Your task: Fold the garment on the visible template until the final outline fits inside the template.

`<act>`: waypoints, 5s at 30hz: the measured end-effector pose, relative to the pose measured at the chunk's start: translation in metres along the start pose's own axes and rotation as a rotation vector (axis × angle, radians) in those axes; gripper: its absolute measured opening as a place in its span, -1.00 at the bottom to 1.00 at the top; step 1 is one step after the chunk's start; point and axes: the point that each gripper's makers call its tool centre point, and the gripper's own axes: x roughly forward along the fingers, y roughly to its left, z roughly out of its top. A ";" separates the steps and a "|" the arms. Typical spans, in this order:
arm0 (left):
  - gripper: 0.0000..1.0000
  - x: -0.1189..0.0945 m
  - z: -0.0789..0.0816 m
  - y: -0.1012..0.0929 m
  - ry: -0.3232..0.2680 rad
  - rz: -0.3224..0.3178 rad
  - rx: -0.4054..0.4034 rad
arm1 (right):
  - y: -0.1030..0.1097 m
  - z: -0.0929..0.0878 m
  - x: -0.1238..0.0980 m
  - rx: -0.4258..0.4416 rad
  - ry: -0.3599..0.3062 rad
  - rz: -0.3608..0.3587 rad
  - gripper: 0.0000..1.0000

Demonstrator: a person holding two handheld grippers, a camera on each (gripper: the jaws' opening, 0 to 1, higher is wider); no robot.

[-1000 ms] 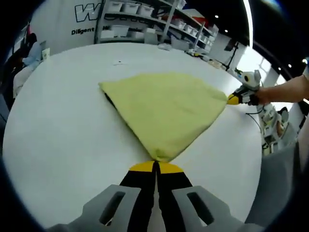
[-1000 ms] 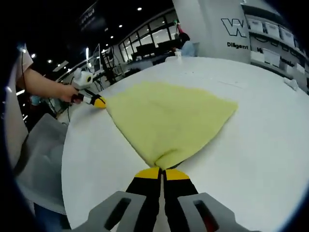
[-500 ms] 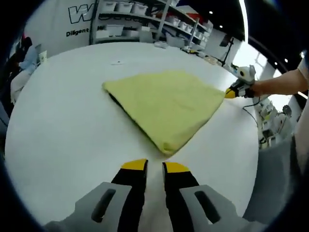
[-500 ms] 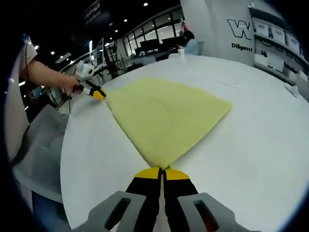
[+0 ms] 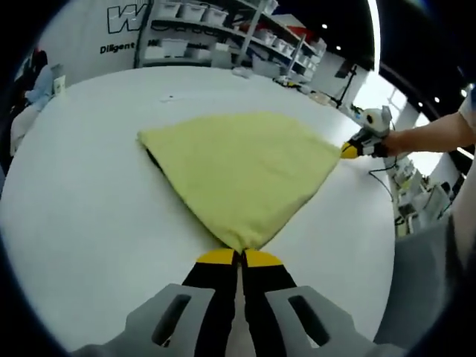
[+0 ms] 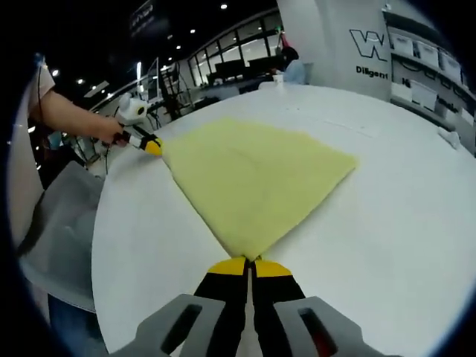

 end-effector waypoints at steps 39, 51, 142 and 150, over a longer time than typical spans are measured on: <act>-0.99 -0.021 -0.023 0.005 0.106 -0.030 0.149 | 0.025 -0.011 0.002 0.091 0.049 0.079 -1.00; -0.88 -0.045 0.021 0.036 -0.003 0.125 0.075 | -0.010 0.023 -0.009 0.012 0.030 -0.111 -0.98; -0.94 -0.004 -0.014 -0.006 0.039 -0.013 0.141 | 0.032 0.000 0.018 -0.341 0.009 -0.098 -1.00; -0.94 -0.018 -0.022 0.006 0.029 0.002 0.063 | 0.027 -0.013 0.004 -0.290 0.009 -0.112 -1.00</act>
